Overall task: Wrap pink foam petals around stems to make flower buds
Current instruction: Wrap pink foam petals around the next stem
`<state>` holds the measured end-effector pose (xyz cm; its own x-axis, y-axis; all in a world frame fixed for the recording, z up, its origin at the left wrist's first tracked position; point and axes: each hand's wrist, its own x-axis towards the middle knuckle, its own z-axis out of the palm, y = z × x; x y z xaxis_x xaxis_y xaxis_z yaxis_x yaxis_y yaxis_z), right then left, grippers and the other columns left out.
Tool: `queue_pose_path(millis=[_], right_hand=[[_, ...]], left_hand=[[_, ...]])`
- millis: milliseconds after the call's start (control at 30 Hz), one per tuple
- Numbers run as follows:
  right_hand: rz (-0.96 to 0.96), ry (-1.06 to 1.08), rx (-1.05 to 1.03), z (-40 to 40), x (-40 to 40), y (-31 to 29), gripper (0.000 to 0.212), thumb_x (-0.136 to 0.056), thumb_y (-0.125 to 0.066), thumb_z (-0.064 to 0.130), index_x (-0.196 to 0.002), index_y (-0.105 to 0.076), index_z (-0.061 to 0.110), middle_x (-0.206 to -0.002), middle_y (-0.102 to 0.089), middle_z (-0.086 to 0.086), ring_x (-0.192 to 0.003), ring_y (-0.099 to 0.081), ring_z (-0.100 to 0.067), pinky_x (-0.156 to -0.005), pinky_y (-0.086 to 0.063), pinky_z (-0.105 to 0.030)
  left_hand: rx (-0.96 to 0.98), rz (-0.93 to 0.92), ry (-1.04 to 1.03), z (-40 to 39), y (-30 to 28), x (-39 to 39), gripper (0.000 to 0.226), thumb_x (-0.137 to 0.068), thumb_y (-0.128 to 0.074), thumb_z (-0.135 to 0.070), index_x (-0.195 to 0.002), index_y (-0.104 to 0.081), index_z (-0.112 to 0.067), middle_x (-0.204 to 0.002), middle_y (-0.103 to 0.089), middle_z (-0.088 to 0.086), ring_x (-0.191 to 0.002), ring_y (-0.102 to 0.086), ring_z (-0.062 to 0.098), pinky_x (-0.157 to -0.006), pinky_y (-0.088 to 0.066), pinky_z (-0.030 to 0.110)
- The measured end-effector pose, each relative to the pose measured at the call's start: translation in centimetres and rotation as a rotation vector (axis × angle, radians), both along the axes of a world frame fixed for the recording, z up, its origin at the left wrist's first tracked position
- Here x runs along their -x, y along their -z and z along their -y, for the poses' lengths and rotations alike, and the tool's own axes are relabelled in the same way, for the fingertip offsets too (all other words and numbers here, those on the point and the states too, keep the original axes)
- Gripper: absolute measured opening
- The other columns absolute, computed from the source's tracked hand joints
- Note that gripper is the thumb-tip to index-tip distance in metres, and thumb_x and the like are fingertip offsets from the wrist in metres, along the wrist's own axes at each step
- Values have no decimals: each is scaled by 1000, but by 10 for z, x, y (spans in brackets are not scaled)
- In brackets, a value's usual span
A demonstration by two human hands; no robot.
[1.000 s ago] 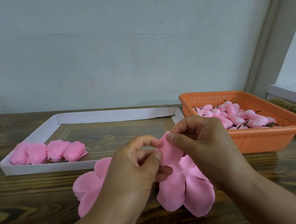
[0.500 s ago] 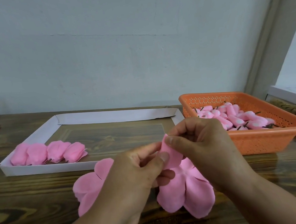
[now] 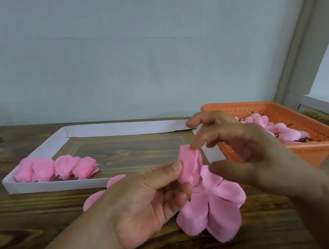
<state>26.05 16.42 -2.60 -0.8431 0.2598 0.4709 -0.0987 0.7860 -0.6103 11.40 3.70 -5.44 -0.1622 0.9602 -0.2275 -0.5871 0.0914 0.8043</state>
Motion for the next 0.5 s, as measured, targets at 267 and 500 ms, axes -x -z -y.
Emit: queue_pose_path(millis=[267,500], right_hand=[[104,-75,-59,4,0,-1,34,-70,-66,0,-88,-61,29,-131,-48,10,-127,-43,-8,-100,-35,-20],[80,-104,-71,5,-4,-2,19,-72,-70,3,-76,-67,22,-124,-53,7,-122,-49,-10,-94,-37,-16]], left_hand=[[55,8,82,0,1,0,11,-63,-69,-12,-65,-75,-4,-62,-66,11,-43,-59,10,-36,-46,14],[124,8,150,0,-1,1,13,-62,-73,-12,-69,-76,-1,-63,-65,12,-40,-54,7,-34,-43,14]])
